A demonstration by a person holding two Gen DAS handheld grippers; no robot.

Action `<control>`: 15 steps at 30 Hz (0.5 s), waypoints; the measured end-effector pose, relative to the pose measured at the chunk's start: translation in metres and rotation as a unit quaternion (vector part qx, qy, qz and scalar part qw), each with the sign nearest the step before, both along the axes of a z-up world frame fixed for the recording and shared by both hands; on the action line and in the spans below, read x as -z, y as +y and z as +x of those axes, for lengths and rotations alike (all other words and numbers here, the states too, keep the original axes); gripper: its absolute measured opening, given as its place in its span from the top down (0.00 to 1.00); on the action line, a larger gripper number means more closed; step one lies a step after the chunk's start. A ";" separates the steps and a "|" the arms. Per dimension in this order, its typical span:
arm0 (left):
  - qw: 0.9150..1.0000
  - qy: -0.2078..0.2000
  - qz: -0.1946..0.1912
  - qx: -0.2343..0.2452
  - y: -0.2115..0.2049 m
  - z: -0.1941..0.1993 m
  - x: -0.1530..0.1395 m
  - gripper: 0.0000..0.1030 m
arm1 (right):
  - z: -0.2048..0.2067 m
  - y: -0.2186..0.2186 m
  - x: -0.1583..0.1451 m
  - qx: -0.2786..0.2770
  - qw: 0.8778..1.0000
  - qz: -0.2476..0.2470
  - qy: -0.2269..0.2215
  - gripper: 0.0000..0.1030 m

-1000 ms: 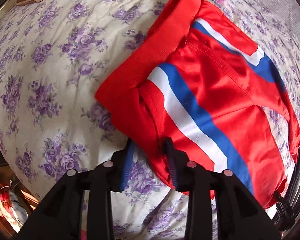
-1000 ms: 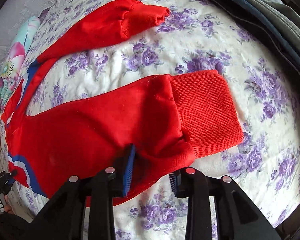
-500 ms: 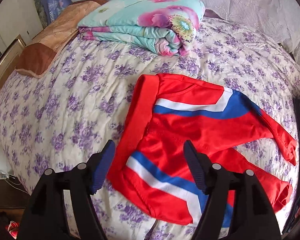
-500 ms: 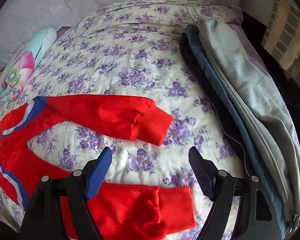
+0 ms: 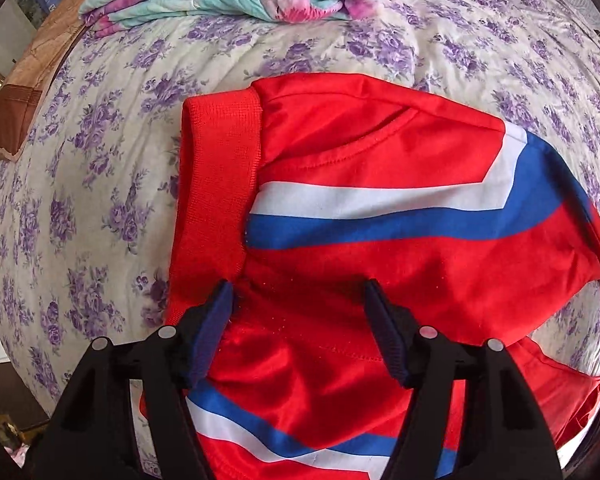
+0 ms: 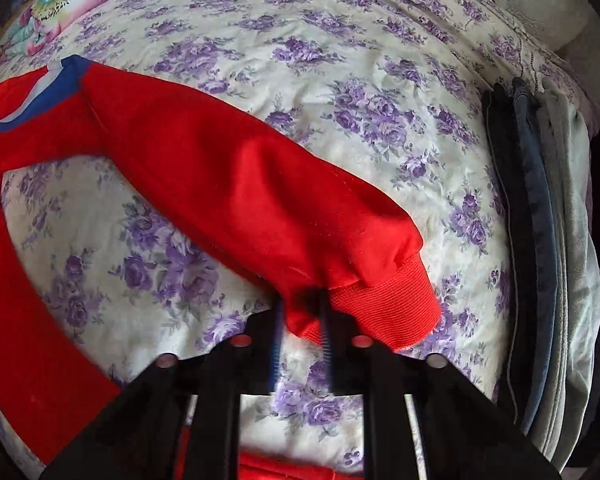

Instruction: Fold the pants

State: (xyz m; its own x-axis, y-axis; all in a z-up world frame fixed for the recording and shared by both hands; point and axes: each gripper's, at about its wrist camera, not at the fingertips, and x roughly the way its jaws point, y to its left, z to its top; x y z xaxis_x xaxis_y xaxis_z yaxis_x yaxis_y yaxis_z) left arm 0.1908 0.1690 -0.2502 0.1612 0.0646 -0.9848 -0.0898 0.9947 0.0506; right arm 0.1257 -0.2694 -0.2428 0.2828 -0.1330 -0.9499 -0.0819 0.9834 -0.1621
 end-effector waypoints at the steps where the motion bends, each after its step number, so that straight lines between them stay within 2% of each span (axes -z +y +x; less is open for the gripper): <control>1: 1.000 0.000 -0.003 0.001 0.001 0.001 0.000 0.37 | 0.004 -0.005 -0.010 0.006 1.000 0.012 -0.002 0.92; 4: 1.000 0.000 -0.015 -0.001 0.005 0.006 0.000 0.37 | 0.027 -0.017 -0.048 0.017 0.999 0.007 -0.026 0.93; 7: 1.000 0.002 -0.019 -0.002 0.007 0.010 0.002 0.37 | 0.069 -0.033 -0.062 0.033 0.999 -0.010 -0.033 0.93; 11: 1.000 0.006 -0.006 0.005 0.009 0.020 0.004 0.37 | 0.130 -0.044 -0.036 0.041 0.999 -0.033 -0.013 0.94; 15: 1.000 0.009 0.006 0.016 0.002 0.024 0.010 0.33 | 0.160 -0.046 0.007 0.061 0.997 -0.053 0.014 0.95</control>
